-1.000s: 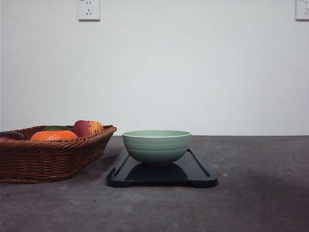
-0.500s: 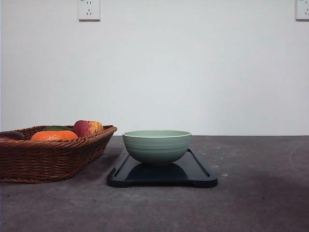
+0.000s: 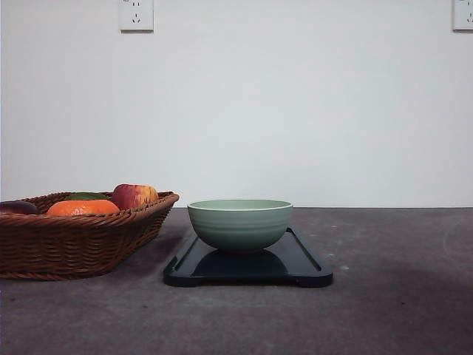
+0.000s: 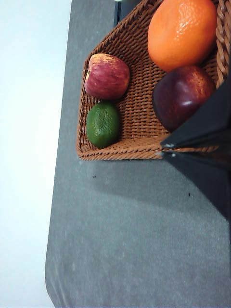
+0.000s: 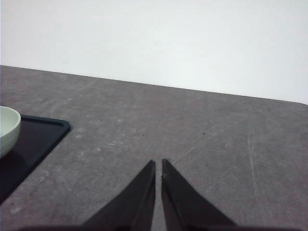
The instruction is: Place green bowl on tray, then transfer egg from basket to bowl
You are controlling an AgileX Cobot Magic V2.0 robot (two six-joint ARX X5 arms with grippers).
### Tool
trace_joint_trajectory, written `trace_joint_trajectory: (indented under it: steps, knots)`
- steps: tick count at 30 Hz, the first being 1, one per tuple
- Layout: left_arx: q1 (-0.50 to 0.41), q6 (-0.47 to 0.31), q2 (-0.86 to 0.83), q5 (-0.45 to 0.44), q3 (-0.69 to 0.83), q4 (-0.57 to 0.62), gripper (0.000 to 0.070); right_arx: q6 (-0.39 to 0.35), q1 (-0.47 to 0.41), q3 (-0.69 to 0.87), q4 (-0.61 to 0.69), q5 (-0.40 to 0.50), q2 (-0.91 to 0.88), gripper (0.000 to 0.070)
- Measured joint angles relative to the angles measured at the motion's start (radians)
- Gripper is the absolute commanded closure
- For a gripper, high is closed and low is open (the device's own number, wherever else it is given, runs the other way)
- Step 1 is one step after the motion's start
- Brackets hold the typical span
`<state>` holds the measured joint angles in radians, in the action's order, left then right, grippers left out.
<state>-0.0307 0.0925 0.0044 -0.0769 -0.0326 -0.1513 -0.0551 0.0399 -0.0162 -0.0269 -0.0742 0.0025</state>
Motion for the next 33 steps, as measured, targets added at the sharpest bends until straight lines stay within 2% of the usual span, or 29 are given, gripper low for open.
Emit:
trace_joint_trajectory:
  steps: [33]
  knots:
    - [0.000, 0.000, 0.000, 0.000, 0.000, 0.000, 0.0700, 0.000, 0.000, 0.000, 0.000, 0.000, 0.000, 0.0685]
